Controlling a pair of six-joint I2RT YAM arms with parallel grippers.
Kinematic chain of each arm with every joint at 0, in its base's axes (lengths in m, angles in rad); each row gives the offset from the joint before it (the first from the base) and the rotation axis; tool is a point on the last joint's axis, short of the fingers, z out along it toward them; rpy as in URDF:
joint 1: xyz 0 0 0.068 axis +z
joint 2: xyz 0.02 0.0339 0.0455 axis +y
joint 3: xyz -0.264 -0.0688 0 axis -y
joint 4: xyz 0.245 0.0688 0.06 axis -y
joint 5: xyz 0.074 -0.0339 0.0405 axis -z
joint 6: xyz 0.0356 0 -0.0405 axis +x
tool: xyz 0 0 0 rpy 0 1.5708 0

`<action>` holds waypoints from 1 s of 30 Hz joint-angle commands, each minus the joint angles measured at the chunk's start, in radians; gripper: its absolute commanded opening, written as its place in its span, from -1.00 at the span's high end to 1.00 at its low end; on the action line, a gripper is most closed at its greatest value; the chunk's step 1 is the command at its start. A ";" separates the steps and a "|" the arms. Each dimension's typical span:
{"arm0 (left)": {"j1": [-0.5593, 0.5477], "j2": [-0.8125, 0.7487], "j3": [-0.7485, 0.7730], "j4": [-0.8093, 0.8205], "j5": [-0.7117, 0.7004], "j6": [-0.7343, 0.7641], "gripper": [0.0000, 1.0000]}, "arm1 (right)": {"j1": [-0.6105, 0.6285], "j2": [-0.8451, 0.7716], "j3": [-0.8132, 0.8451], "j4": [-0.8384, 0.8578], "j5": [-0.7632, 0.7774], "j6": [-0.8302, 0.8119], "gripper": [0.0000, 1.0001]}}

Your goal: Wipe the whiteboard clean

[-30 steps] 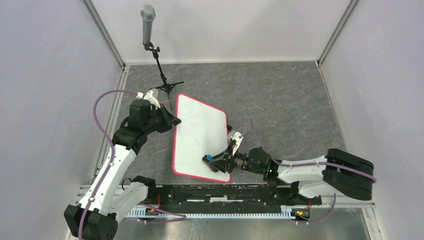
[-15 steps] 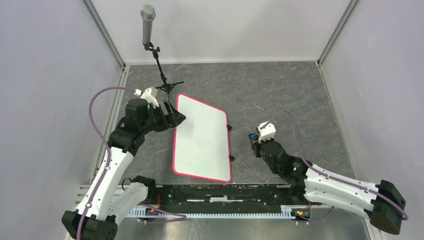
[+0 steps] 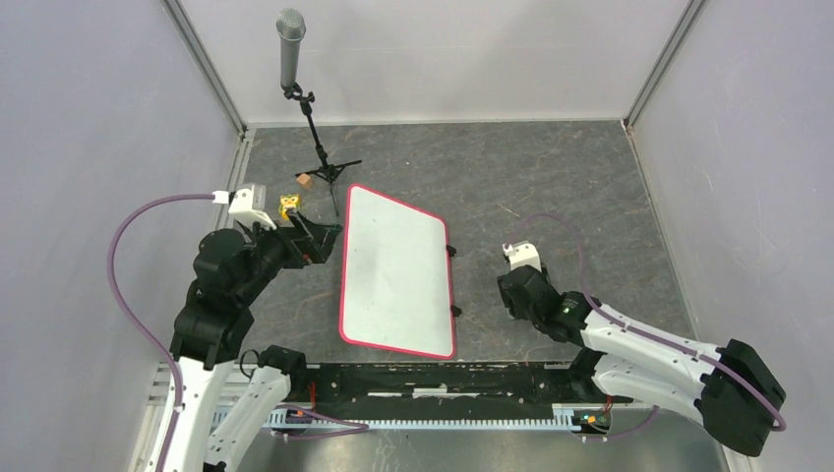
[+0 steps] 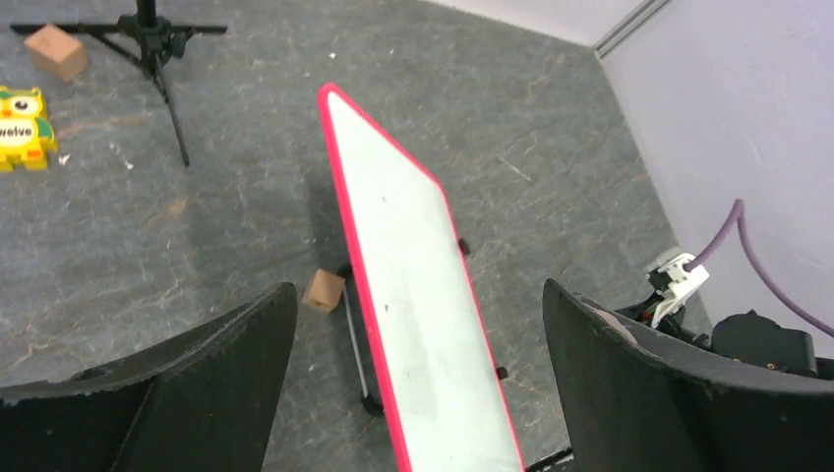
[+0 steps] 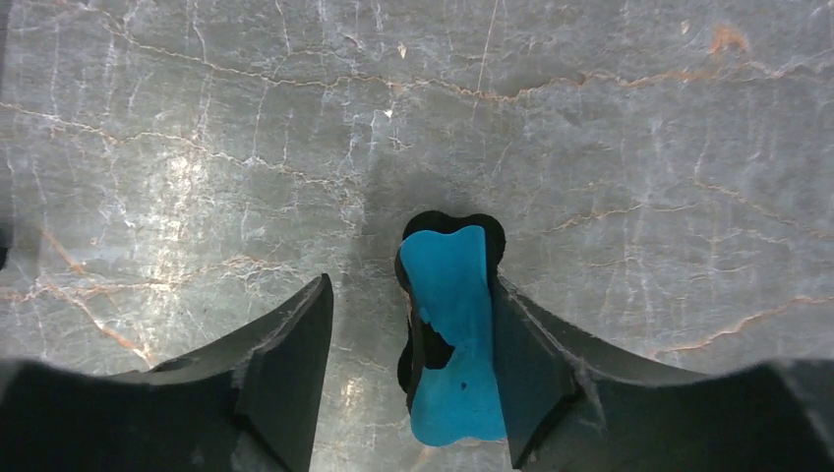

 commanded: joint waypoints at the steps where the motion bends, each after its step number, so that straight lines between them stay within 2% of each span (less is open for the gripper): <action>1: -0.003 -0.012 0.033 0.095 0.025 -0.059 -0.97 | -0.001 -0.043 0.146 -0.135 -0.011 -0.008 -0.39; 3: -0.003 -0.008 0.068 0.099 0.033 -0.070 -0.97 | -0.001 -0.092 0.214 -0.203 -0.001 -0.027 -0.44; 5: -0.003 -0.007 0.099 0.111 0.044 -0.091 -0.97 | 0.000 -0.162 0.286 -0.263 0.001 -0.049 -0.66; 6: -0.003 -0.007 0.110 0.124 0.057 -0.109 -0.97 | -0.001 -0.189 0.325 -0.279 0.004 -0.063 -0.89; 7: -0.003 -0.006 0.120 0.143 0.077 -0.129 -0.98 | -0.001 -0.218 0.359 -0.292 0.008 -0.076 -0.96; 12: -0.003 -0.004 0.165 0.183 0.128 -0.194 -0.97 | -0.001 -0.270 0.426 -0.302 0.048 -0.121 -0.96; 17: -0.003 -0.016 0.158 0.150 0.131 -0.208 -0.97 | -0.001 -0.238 0.260 -0.175 0.032 -0.118 -0.96; 21: -0.003 -0.028 0.146 0.088 0.120 -0.191 -0.97 | -0.032 -0.135 0.175 -0.110 -0.116 -0.126 -0.96; 24: -0.003 -0.043 0.148 0.050 0.104 -0.171 -0.97 | -0.039 -0.067 0.178 -0.124 -0.140 -0.127 -0.96; 28: -0.003 -0.046 0.138 0.039 0.119 -0.160 -0.98 | -0.039 -0.057 0.240 -0.179 -0.135 -0.123 -0.96; 30: -0.003 -0.032 0.129 0.039 0.156 -0.154 -0.98 | -0.038 -0.095 0.220 -0.110 -0.220 -0.146 -0.96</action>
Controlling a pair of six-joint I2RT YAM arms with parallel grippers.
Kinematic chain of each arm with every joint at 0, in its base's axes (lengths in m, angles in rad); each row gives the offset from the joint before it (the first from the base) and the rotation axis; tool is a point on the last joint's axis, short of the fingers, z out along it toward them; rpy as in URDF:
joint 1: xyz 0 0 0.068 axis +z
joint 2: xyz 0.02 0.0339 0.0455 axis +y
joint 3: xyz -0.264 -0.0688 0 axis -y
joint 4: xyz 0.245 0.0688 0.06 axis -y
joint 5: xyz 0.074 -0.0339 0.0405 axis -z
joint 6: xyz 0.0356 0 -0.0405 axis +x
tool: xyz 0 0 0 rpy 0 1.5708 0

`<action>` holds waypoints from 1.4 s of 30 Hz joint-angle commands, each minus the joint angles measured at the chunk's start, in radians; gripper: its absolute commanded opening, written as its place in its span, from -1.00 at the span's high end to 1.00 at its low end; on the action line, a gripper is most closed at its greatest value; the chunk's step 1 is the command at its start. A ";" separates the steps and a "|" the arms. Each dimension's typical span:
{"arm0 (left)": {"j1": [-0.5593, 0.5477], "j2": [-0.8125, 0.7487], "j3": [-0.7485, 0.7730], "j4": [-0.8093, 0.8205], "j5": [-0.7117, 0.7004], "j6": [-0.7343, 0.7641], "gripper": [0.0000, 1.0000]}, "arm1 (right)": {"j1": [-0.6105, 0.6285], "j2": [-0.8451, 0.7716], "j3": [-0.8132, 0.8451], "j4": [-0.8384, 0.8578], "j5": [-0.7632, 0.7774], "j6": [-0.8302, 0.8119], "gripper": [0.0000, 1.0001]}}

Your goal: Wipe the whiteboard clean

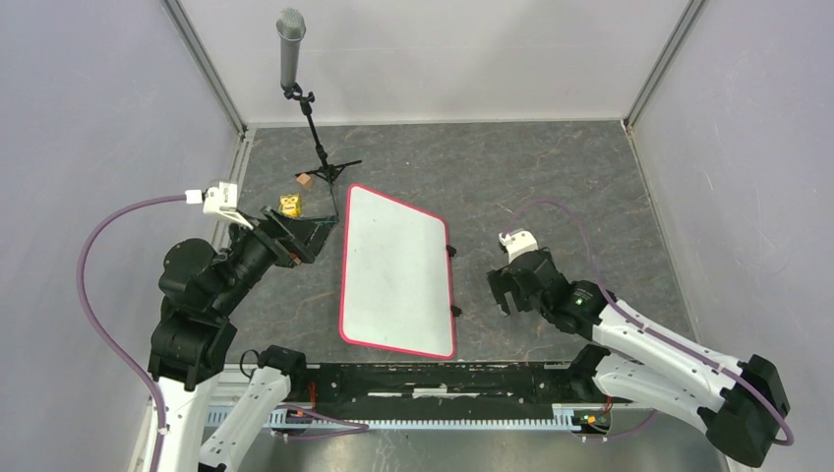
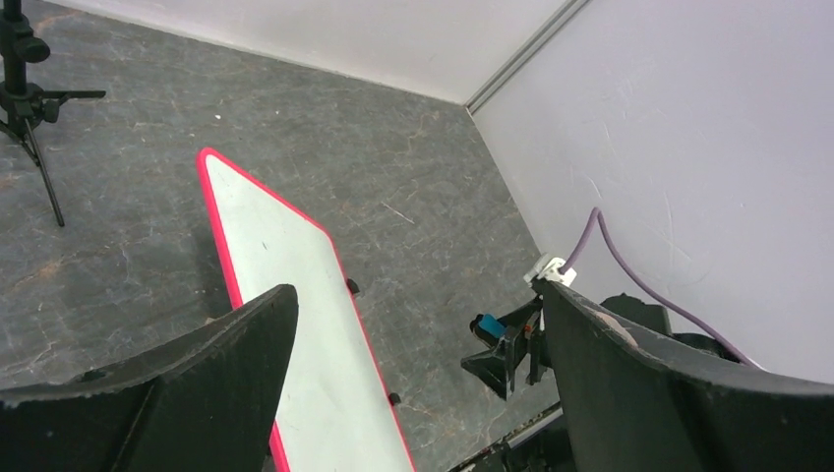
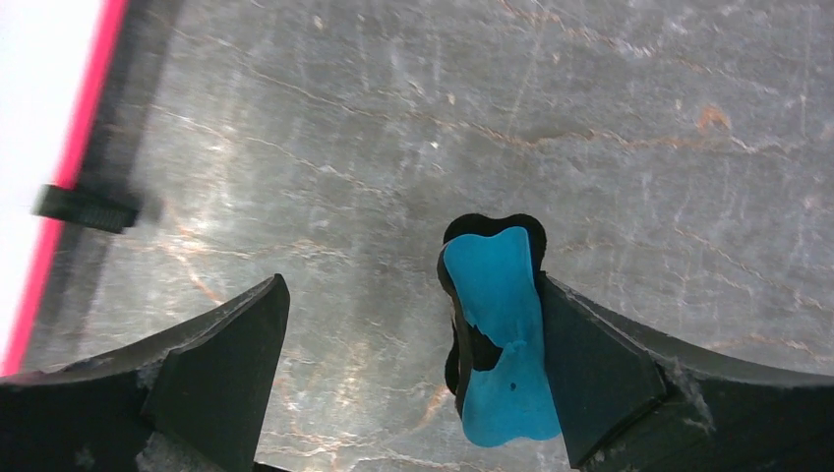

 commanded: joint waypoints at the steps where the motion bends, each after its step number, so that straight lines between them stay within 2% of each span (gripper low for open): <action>1: -0.003 0.018 -0.017 -0.007 0.066 0.006 -0.97 | -0.005 -0.073 0.014 0.131 -0.147 -0.030 -0.96; 3: -0.003 0.032 -0.028 -0.003 0.095 0.013 -0.97 | -0.071 -0.073 -0.065 0.229 -0.278 -0.015 -0.96; 5: -0.003 0.046 -0.033 0.006 0.129 0.013 -0.97 | -0.198 0.013 -0.047 0.196 -0.530 -0.034 -0.91; 6: -0.003 0.056 -0.032 0.006 0.145 0.014 -0.96 | -0.212 0.035 -0.020 0.158 -0.522 -0.049 -0.95; 9: -0.003 0.071 -0.030 0.006 0.191 0.024 -0.94 | -0.211 -0.042 -0.017 0.118 -0.266 -0.068 -0.96; 10: -0.003 0.074 -0.033 0.008 0.198 0.027 -0.94 | -0.224 -0.059 -0.024 0.124 -0.282 -0.083 -0.96; 12: -0.003 0.086 -0.039 0.022 0.227 0.029 -0.89 | -0.268 -0.052 -0.022 0.143 -0.478 -0.106 -0.96; 14: -0.003 0.102 -0.053 0.062 0.287 0.011 -0.75 | -0.271 -0.052 -0.006 0.150 -0.575 -0.129 -0.96; 18: -0.005 0.129 -0.088 0.159 0.383 -0.060 -0.61 | -0.271 -0.187 -0.013 0.159 -0.436 -0.143 -0.96; 23: -0.005 0.121 -0.047 0.100 0.322 -0.010 -0.64 | -0.270 -0.223 0.090 0.056 -0.328 -0.189 -0.96; 30: -0.005 0.097 0.194 -0.048 0.170 0.134 -0.90 | -0.270 -0.260 0.458 -0.097 -0.225 -0.279 -0.96; 36: -0.005 0.063 0.377 -0.042 0.018 0.199 -0.99 | -0.270 -0.270 0.799 -0.157 -0.113 -0.353 -0.96; 42: -0.005 0.025 0.442 0.025 -0.047 0.202 -0.99 | -0.270 -0.329 0.908 -0.107 -0.040 -0.409 -0.96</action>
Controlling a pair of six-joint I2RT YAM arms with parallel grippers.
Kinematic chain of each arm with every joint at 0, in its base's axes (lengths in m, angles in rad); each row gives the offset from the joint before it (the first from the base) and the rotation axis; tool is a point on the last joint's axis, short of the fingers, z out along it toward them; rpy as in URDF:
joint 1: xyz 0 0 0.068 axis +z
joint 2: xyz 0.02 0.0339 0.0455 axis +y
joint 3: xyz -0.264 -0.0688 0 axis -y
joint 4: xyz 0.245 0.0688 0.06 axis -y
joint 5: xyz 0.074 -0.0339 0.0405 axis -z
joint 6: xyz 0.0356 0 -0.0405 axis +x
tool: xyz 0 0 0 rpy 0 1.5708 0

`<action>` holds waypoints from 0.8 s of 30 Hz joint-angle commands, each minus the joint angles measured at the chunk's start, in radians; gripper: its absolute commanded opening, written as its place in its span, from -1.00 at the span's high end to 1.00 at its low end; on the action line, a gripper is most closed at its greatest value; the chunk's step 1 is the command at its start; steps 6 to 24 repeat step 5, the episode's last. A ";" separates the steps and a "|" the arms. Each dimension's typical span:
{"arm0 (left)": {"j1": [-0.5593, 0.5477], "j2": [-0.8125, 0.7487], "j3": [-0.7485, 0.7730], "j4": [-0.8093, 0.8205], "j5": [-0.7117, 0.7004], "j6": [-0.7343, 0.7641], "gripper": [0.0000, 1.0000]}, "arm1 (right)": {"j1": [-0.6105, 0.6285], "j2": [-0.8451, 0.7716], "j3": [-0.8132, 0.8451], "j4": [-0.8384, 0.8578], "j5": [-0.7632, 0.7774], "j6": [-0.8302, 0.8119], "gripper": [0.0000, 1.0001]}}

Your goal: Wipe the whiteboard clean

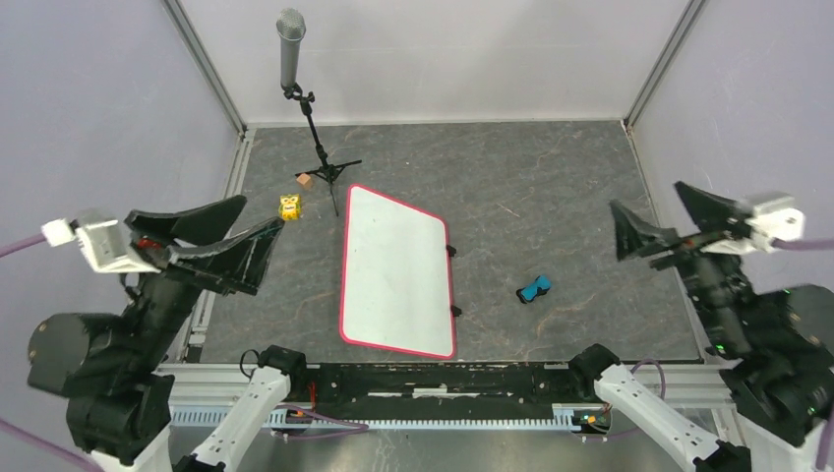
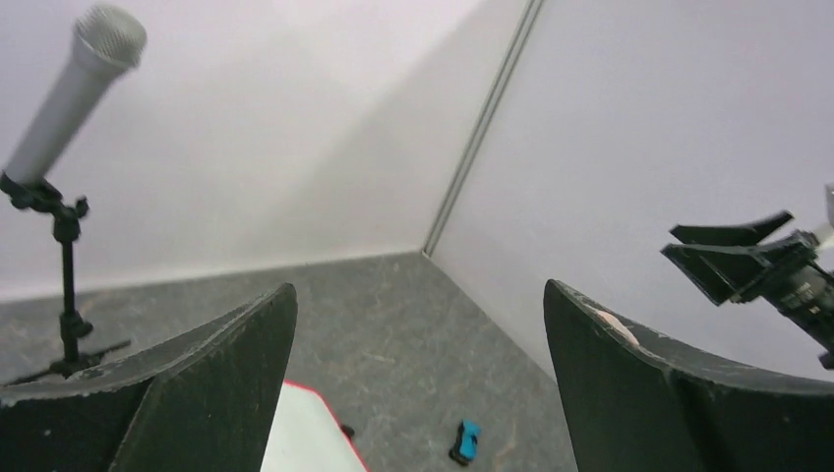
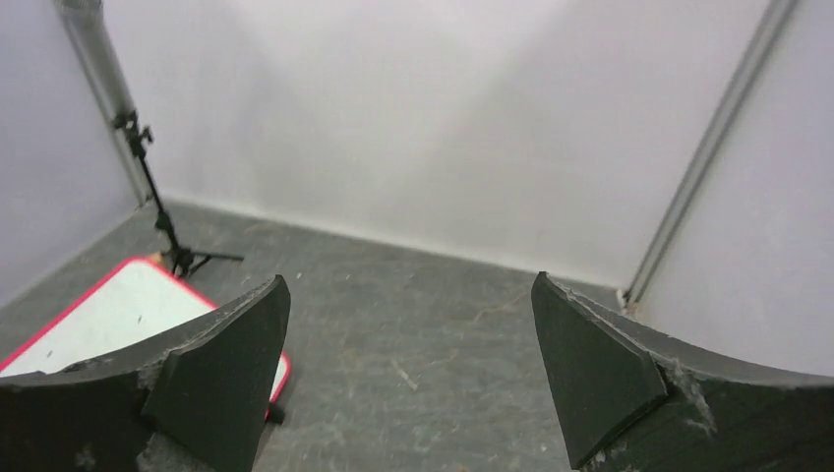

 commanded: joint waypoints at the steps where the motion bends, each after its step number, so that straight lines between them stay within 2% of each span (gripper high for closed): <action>1: -0.001 -0.009 0.020 0.041 -0.076 0.054 -0.99 | -0.002 -0.023 0.041 0.000 0.088 -0.071 -0.96; 24: -0.001 -0.024 0.015 0.034 -0.101 0.059 -0.99 | -0.002 -0.062 0.007 0.030 0.095 -0.069 -0.96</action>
